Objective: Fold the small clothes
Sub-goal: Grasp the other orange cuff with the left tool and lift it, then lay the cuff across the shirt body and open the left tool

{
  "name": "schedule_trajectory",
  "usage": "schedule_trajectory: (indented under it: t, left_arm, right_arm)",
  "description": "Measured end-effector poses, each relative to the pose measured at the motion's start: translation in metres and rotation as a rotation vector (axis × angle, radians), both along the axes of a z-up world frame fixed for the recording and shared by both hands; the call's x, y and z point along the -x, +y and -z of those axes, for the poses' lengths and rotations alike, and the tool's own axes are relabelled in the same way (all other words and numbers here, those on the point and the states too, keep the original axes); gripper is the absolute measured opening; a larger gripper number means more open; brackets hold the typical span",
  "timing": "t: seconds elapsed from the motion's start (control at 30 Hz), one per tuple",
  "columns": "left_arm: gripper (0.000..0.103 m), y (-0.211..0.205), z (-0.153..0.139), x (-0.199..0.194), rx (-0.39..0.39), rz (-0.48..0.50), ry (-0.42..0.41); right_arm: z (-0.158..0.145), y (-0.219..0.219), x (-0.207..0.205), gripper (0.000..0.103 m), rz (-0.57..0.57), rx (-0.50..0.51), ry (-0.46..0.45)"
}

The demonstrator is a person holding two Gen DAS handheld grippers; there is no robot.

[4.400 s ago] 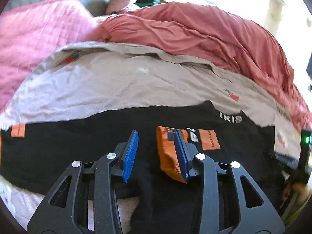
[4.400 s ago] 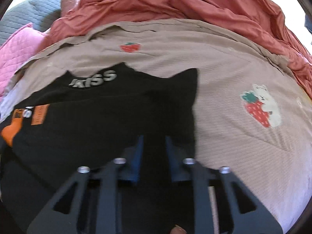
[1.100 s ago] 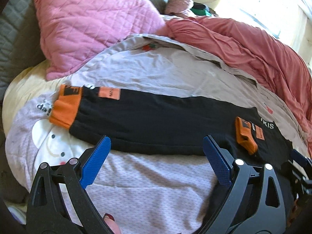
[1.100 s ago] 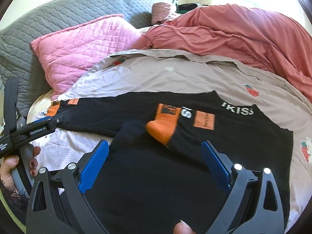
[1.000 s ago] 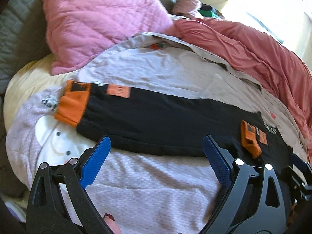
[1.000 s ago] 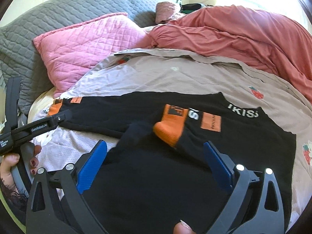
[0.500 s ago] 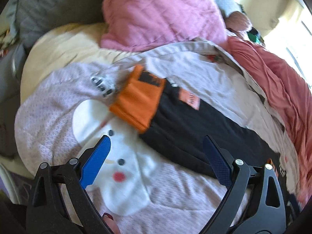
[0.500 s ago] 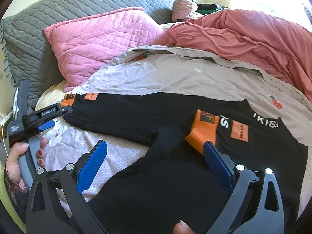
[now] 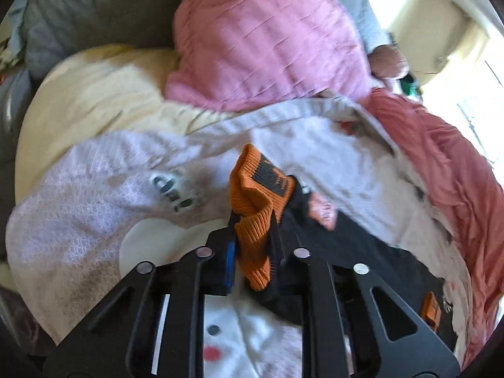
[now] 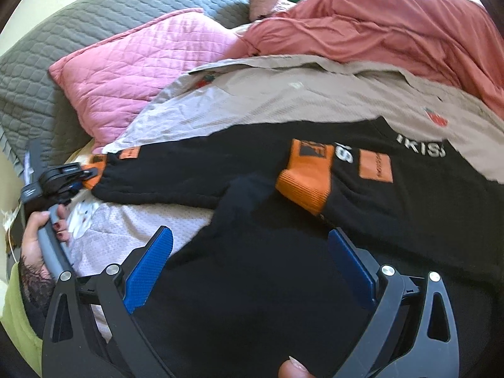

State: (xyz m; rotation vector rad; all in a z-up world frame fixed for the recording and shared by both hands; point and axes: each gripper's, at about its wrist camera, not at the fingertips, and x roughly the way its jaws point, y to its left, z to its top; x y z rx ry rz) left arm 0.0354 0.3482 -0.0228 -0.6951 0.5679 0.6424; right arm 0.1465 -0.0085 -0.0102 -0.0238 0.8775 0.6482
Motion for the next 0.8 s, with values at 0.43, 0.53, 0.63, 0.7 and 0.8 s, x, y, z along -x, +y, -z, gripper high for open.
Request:
schedule_trajectory:
  t: [0.43, 0.53, 0.63, 0.7, 0.8]
  left_arm:
    - [0.007, -0.129, -0.068, -0.038, -0.223, 0.365, -0.118]
    - [0.007, -0.168, -0.071, -0.062, -0.22, 0.462, -0.104]
    - [0.007, -0.209, -0.068, -0.086, -0.239, 0.556, -0.073]
    - [0.007, -0.229, -0.062, -0.099, -0.22, 0.607, -0.048]
    - [0.007, -0.258, -0.044, -0.116, -0.184, 0.694, 0.009]
  right_arm:
    - [0.004, -0.092, -0.018, 0.098, 0.173, -0.063, 0.04]
    - [0.004, -0.122, -0.021, 0.098, 0.231, -0.082, 0.047]
    - [0.003, -0.15, -0.024, 0.098, 0.287, -0.092, 0.043]
    - [0.003, -0.167, -0.025, 0.098, 0.323, -0.096, 0.044]
    - [0.005, -0.186, -0.026, 0.098, 0.365, -0.096, 0.046]
